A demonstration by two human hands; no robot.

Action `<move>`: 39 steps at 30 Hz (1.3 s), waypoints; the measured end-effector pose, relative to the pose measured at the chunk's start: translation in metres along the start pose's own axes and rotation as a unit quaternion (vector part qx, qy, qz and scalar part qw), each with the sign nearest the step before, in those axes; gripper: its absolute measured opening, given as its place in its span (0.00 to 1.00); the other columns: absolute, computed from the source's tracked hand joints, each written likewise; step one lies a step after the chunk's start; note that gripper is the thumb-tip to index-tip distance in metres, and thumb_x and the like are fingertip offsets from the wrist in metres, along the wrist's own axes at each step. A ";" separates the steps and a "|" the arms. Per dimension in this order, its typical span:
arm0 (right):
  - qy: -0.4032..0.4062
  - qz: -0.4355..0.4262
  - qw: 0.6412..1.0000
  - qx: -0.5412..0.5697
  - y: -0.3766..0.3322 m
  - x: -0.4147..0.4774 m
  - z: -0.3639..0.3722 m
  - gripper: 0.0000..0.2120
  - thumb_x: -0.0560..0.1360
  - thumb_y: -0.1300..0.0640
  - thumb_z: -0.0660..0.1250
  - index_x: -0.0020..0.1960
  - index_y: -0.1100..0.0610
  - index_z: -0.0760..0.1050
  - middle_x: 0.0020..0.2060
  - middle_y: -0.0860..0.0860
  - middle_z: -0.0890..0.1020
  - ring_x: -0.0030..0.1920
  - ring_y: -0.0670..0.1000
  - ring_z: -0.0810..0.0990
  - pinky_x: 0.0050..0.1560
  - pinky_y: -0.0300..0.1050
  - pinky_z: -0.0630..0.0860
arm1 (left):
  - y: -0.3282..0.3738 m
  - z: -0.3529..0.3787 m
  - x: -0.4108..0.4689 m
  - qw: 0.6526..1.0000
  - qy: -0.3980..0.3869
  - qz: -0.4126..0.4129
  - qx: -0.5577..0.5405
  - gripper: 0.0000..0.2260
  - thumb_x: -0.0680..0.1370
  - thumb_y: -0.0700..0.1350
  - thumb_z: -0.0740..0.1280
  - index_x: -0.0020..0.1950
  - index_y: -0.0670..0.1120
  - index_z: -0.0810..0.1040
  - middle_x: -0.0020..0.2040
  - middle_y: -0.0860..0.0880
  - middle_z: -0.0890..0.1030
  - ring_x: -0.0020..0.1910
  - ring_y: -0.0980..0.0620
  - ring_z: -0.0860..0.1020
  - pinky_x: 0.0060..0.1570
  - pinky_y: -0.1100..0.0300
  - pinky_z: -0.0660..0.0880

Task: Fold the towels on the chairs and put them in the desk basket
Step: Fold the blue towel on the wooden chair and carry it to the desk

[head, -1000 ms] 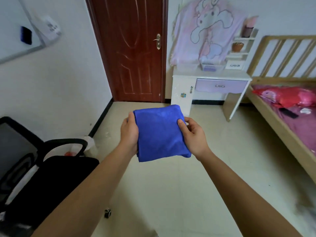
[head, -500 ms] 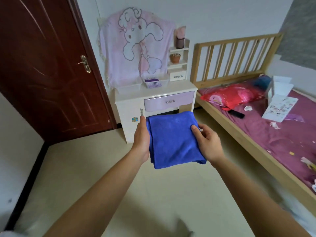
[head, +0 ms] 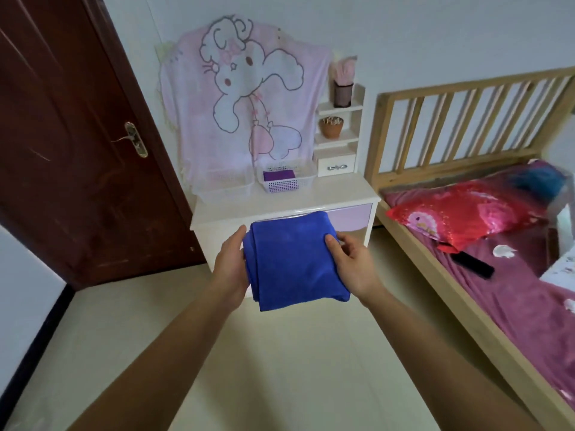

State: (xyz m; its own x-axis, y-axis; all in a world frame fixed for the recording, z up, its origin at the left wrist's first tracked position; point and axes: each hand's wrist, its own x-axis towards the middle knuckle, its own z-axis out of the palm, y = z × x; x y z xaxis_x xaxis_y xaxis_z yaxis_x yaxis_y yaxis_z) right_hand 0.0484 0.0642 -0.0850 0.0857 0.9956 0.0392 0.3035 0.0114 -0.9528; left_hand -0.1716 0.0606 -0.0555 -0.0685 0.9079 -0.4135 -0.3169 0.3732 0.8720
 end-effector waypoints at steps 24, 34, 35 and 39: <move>-0.108 0.146 0.982 0.042 0.050 0.566 0.061 0.17 0.81 0.56 0.62 0.68 0.49 0.72 0.52 0.50 0.85 0.49 0.50 0.84 0.46 0.44 0.80 | 0.162 0.100 0.540 0.983 -0.001 0.053 0.174 0.39 0.78 0.30 0.59 0.78 0.60 0.46 0.65 0.51 0.71 0.61 0.46 0.75 0.62 0.44 0.75; -0.217 0.214 0.952 0.030 0.119 0.748 0.099 0.16 0.81 0.57 0.62 0.68 0.47 0.68 0.56 0.50 0.81 0.52 0.50 0.82 0.42 0.42 0.81 | 0.169 0.113 0.716 0.972 0.087 -0.023 0.219 0.34 0.78 0.32 0.60 0.76 0.58 0.51 0.69 0.46 0.70 0.61 0.43 0.75 0.60 0.40 0.76; -0.225 0.222 0.948 0.028 0.124 0.764 0.103 0.17 0.81 0.57 0.62 0.68 0.47 0.68 0.56 0.49 0.81 0.52 0.49 0.82 0.42 0.42 0.81 | 0.169 0.115 0.732 0.971 0.092 -0.030 0.220 0.34 0.78 0.32 0.60 0.76 0.58 0.50 0.70 0.46 0.70 0.62 0.43 0.75 0.61 0.39 0.76; -0.242 0.272 0.931 0.019 0.142 0.806 0.122 0.20 0.80 0.60 0.62 0.70 0.49 0.67 0.57 0.51 0.81 0.54 0.51 0.81 0.47 0.44 0.82 | 0.170 0.114 0.779 0.966 0.104 -0.056 0.228 0.36 0.78 0.32 0.59 0.77 0.59 0.48 0.70 0.44 0.70 0.62 0.42 0.74 0.58 0.43 0.76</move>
State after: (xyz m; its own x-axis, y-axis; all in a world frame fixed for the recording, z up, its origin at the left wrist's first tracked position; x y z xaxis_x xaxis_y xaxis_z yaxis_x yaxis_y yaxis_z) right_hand 0.0446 0.8798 -0.2255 -0.2232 0.7804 -0.5841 0.3045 -0.5135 -0.8023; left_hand -0.1706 0.8529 -0.1990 -0.2616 0.8168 -0.5143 0.1137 0.5552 0.8239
